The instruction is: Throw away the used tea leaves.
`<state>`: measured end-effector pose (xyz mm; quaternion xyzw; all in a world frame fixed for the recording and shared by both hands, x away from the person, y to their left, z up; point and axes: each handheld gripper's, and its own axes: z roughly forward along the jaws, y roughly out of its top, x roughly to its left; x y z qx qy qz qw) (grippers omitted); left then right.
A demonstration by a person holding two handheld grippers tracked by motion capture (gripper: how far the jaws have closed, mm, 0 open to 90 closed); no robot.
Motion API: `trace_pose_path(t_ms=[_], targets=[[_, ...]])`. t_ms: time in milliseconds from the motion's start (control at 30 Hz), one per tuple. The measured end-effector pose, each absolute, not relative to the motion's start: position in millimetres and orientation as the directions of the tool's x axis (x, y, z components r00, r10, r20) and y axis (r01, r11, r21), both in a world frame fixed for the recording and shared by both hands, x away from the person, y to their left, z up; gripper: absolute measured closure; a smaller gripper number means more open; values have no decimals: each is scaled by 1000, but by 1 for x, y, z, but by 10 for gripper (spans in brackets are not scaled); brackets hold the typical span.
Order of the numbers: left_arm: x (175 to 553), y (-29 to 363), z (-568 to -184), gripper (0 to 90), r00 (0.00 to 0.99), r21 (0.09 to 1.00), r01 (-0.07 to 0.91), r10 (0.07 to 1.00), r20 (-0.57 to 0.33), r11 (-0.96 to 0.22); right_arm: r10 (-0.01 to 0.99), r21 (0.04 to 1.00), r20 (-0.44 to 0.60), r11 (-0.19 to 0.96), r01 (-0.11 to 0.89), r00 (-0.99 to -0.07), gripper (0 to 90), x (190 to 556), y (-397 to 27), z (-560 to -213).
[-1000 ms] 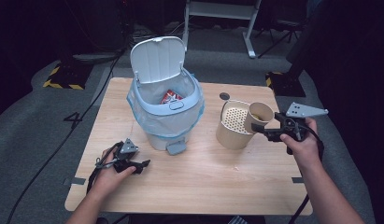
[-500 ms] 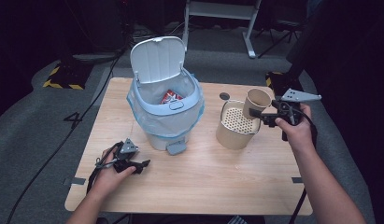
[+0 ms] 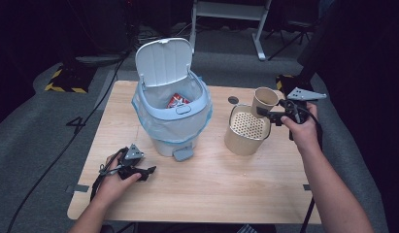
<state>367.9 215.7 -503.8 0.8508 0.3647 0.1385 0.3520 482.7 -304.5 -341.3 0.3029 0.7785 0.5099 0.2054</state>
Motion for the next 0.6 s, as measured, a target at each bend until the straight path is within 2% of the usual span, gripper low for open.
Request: trace_pose_path(t_ms=[200,333,500,600], targets=[[367,216,-504,238,692,700,526,722,-22,-482,679,906,-111,369,206,-726,325,484,-307,-340],[367,216,-504,239,692,700,526,722,-23,-482,653,868,-240,476,143,-718,328,484,-307,-339],[367,216,-504,238,692,700,526,722,-23,-482,606,785,-403,614,82,-686,331,481,-304,-334],[367,216,-504,239,692,700,527,722,-23,-482,533,680,-557,733,20,-637,334,476,-297,-332]])
